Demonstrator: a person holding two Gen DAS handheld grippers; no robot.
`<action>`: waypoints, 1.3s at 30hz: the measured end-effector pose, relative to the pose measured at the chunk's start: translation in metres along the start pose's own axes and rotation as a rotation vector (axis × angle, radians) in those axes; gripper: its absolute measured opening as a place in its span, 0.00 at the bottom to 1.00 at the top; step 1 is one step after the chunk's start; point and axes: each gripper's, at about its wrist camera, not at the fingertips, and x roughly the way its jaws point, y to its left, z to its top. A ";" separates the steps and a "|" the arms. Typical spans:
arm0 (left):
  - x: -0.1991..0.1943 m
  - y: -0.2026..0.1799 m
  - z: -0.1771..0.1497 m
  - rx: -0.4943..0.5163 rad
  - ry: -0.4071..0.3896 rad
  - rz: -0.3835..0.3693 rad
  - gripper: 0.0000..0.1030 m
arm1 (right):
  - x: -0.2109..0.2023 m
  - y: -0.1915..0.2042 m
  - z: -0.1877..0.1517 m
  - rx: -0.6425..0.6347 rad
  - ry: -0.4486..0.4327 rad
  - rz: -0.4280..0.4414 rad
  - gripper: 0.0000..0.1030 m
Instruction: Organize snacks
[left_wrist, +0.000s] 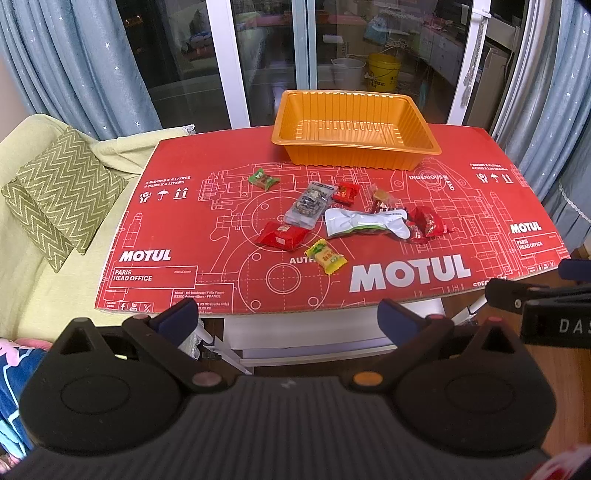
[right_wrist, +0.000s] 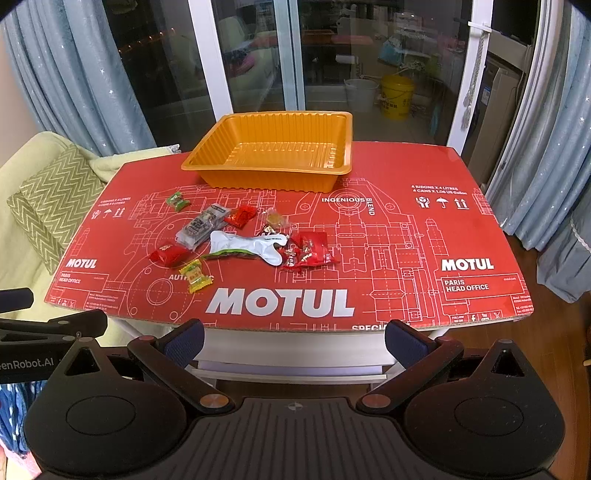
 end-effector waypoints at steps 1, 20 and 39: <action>0.000 0.000 0.000 0.000 0.000 0.000 1.00 | 0.000 0.000 0.000 0.000 0.000 0.000 1.00; 0.001 -0.003 0.000 -0.001 0.000 -0.002 1.00 | 0.000 -0.001 0.001 0.000 0.002 -0.002 1.00; 0.004 -0.011 -0.001 -0.003 0.002 -0.005 1.00 | 0.001 -0.002 0.001 0.001 0.005 -0.007 1.00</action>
